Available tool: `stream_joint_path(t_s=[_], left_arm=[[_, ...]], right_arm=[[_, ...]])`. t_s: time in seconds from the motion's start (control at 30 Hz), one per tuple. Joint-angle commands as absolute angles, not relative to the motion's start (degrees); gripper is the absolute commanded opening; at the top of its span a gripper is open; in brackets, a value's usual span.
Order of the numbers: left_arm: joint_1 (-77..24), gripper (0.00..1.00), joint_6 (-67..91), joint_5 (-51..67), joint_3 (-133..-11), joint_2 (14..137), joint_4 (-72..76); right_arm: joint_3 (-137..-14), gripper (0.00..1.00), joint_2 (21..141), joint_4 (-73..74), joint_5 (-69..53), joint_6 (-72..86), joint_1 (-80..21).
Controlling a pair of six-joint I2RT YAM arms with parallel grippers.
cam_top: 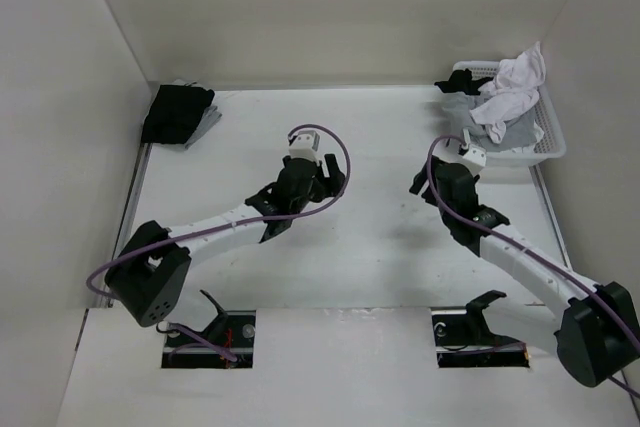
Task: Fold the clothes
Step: Grab the tank top from the pile
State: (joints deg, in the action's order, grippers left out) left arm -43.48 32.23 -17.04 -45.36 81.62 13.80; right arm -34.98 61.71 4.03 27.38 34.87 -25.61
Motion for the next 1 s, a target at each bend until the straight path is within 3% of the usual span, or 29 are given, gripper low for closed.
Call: stream_joint_path(t_s=[0.0, 0.1, 0.2, 0.3, 0.33, 0.47, 0.53, 0.63, 0.83, 0.97], left_arm=[[-44.9, 0.70, 33.0, -13.6, -45.1, 82.7, 18.5], [-46.6, 0.70, 32.7, -13.6, -45.3, 83.8, 20.8], [-49.2, 0.68, 30.0, -14.0, -43.9, 85.1, 25.4], [-51.4, 0.62, 26.7, -14.2, -41.5, 85.6, 30.3], [-52.1, 0.55, 25.7, -14.2, -40.9, 85.9, 31.7], [-54.5, 0.24, 22.8, -14.3, -40.2, 86.2, 34.0], [-55.4, 0.15, 22.2, -15.1, -39.7, 85.8, 34.3], [-56.1, 0.15, 21.2, -16.1, -38.9, 85.5, 35.1], [-55.9, 0.37, 21.2, -16.3, -37.7, 85.9, 36.9], [-55.9, 0.41, 21.1, -15.9, -37.4, 86.3, 38.0]], right_arm=[[-36.2, 0.77, 58.7, 3.0, 25.5, 33.8, -24.2], [-36.7, 0.58, 58.1, 2.2, 26.4, 33.9, -23.7], [-37.7, 0.22, 58.3, -0.9, 25.7, 35.0, -22.1], [-40.8, 0.11, 61.2, -3.2, 24.7, 33.8, -19.0], [-42.2, 0.11, 62.7, -3.8, 24.7, 33.4, -17.5], [-52.5, 0.10, 73.5, -4.0, 22.6, 32.7, -6.2], [-60.3, 0.17, 81.3, -2.6, 19.5, 32.8, -1.0], [-70.7, 0.26, 92.0, -0.3, 18.6, 33.3, 4.5], [-86.7, 0.58, 109.5, 3.1, 18.3, 34.6, 11.6], [-93.1, 0.61, 117.2, 4.5, 14.3, 35.0, 14.0]])
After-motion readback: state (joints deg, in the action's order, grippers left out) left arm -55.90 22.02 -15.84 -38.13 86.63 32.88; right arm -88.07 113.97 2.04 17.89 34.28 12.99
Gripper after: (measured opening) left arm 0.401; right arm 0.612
